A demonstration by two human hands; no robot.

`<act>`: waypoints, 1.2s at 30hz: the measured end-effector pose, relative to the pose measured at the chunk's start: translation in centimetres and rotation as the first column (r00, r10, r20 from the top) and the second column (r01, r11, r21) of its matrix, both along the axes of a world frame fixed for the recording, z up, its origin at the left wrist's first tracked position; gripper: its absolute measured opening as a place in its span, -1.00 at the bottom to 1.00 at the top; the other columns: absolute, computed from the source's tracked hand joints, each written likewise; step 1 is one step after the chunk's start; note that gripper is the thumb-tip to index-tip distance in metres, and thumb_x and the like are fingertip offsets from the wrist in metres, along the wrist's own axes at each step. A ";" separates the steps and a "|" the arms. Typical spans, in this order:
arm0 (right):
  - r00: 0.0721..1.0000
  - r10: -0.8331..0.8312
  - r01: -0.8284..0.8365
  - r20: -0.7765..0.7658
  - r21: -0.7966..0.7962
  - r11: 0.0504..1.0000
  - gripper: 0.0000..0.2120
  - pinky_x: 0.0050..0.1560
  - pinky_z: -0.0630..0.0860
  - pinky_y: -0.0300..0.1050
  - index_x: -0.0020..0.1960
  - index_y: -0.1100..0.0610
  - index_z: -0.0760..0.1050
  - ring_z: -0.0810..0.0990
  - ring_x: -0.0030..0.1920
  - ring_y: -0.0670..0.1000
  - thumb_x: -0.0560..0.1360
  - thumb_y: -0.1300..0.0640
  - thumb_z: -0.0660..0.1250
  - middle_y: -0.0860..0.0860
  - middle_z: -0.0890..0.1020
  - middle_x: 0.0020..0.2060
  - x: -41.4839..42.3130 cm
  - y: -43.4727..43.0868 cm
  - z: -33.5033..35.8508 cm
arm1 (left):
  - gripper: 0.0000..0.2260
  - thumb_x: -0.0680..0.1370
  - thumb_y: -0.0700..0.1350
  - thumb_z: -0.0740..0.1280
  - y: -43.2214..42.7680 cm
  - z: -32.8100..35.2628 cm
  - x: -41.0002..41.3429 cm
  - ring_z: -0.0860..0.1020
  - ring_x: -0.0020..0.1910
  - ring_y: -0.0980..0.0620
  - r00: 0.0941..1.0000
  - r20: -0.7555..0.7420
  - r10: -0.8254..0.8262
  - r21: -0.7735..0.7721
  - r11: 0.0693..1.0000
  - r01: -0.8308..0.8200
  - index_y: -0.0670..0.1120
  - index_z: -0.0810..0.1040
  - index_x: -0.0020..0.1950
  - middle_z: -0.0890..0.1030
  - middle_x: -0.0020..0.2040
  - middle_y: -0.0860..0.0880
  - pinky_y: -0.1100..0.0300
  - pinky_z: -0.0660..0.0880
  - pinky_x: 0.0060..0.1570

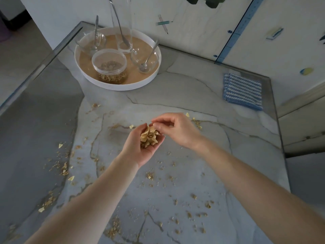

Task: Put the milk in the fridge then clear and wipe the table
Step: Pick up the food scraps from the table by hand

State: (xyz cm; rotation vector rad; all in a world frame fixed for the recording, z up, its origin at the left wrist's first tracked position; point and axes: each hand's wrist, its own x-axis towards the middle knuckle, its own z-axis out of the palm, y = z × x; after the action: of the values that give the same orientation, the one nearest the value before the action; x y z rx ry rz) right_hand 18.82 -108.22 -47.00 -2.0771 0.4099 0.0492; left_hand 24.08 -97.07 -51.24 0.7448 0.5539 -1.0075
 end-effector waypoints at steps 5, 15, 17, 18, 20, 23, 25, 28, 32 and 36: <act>0.967 -0.256 0.240 0.000 -0.337 0.910 -0.79 0.03 0.41 -0.19 0.10 0.26 0.56 0.58 0.00 0.05 0.49 0.25 0.29 0.18 0.63 0.02 -0.2 -6.8 -2.4 | -0.74 0.59 -0.14 0.13 -1.9 0.1 -0.8 0.65 -0.32 -0.07 0.999 -0.027 -0.038 -0.033 0.999 0.037 -0.25 0.53 -0.15 0.65 -0.29 -0.18 0.03 0.58 -0.14; 0.952 -0.167 0.000 -0.257 -0.545 0.838 -0.79 0.01 0.39 -0.13 0.10 0.24 0.53 0.53 0.05 0.19 0.49 0.21 0.28 0.21 0.52 0.06 -0.4 -8.9 -4.6 | -0.74 0.59 -0.13 0.13 -2.3 -0.3 -1.0 0.65 -0.24 -0.07 0.997 0.001 -0.079 -0.006 0.997 0.079 -0.24 0.53 -0.12 0.65 -0.25 -0.17 0.05 0.57 -0.12; 0.956 -0.177 0.023 -0.234 -0.540 0.841 -0.81 -0.05 0.37 -0.17 0.06 0.26 0.55 0.53 0.03 0.18 0.50 0.23 0.25 0.21 0.54 0.05 -0.5 -8.6 -4.3 | -0.74 0.59 -0.12 0.13 -2.3 -0.2 -1.0 0.63 -0.17 -0.07 0.997 0.002 -0.074 0.004 0.997 0.074 -0.24 0.53 -0.11 0.64 -0.22 -0.17 0.05 0.57 -0.11; 0.959 -0.190 0.054 -0.209 -0.525 0.849 -0.82 -0.08 0.34 -0.20 0.04 0.26 0.56 0.54 0.03 0.17 0.50 0.25 0.25 0.21 0.56 0.04 -0.6 -8.5 -4.1 | -0.75 0.59 -0.12 0.13 -2.3 -0.2 -1.0 0.62 -0.15 -0.08 0.998 0.001 -0.071 0.005 0.997 0.071 -0.24 0.53 -0.10 0.64 -0.21 -0.17 0.05 0.57 -0.11; 0.966 -0.209 0.107 -0.155 -0.496 0.862 -0.82 -0.10 0.31 -0.25 0.04 0.26 0.56 0.55 0.04 0.13 0.49 0.26 0.24 0.18 0.58 0.03 -0.6 -8.2 -3.8 | -0.75 0.59 -0.13 0.13 -2.3 -0.1 -1.1 0.61 -0.12 -0.09 0.997 0.003 -0.071 0.007 0.997 0.071 -0.24 0.53 -0.09 0.63 -0.18 -0.17 0.06 0.57 -0.10; 0.970 -0.178 0.072 -0.164 -0.507 0.859 -0.80 -0.05 0.36 -0.19 0.09 0.24 0.53 0.54 0.05 0.13 0.50 0.23 0.25 0.17 0.54 0.08 -0.3 -7.8 -3.9 | -0.74 0.60 -0.13 0.12 -2.3 -0.1 -1.2 0.61 -0.10 -0.09 0.998 0.009 -0.067 0.024 0.998 0.066 -0.24 0.53 -0.09 0.63 -0.17 -0.17 0.08 0.56 -0.03; 0.960 -0.188 0.056 -0.207 -0.515 0.855 -0.75 0.01 0.40 -0.13 0.14 0.23 0.51 0.53 0.07 0.15 0.49 0.18 0.28 0.18 0.52 0.12 -0.2 -8.0 -4.2 | -0.74 0.60 -0.13 0.12 -2.4 0.0 -1.4 0.60 -0.09 -0.09 0.998 0.009 -0.070 0.027 0.997 0.070 -0.24 0.53 -0.08 0.63 -0.16 -0.17 0.08 0.54 -0.03; 0.951 -0.189 0.031 -0.247 -0.530 0.848 -0.71 0.03 0.40 -0.13 0.17 0.21 0.50 0.52 0.10 0.17 0.48 0.14 0.32 0.18 0.51 0.12 -0.1 -8.4 -4.6 | -0.74 0.60 -0.13 0.12 -2.2 0.2 -1.5 0.61 -0.10 -0.09 0.998 0.011 -0.064 0.025 0.998 0.063 -0.24 0.54 -0.09 0.64 -0.19 -0.18 0.08 0.55 -0.05; 0.965 -0.154 0.015 -0.213 -0.542 0.840 -0.82 -0.06 0.34 -0.16 0.02 0.22 0.58 0.53 0.05 0.18 0.50 0.18 0.27 0.19 0.55 0.03 -0.3 -7.8 -4.9 | -0.74 0.60 -0.13 0.12 -1.5 0.2 -1.2 0.62 -0.11 -0.08 0.999 0.020 -0.049 0.038 0.998 0.048 -0.24 0.54 -0.08 0.63 -0.15 -0.18 0.11 0.59 -0.13; 0.968 -0.179 0.058 -0.177 -0.535 0.843 -0.79 -0.11 0.32 -0.15 -0.02 0.22 0.56 0.53 0.00 0.18 0.52 0.10 0.24 0.18 0.54 -0.01 -0.3 -7.5 -5.0 | -0.74 0.60 -0.13 0.11 -1.3 0.4 -1.4 0.61 -0.09 -0.08 0.998 0.031 -0.054 0.041 0.998 0.053 -0.23 0.53 -0.09 0.62 -0.11 -0.18 0.10 0.59 -0.11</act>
State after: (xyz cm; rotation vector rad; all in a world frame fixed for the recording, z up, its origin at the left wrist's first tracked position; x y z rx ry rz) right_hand 18.53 -115.74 -51.99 -2.5953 0.7581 0.1030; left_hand 22.69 -98.32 -50.81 0.8140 0.5301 -1.0349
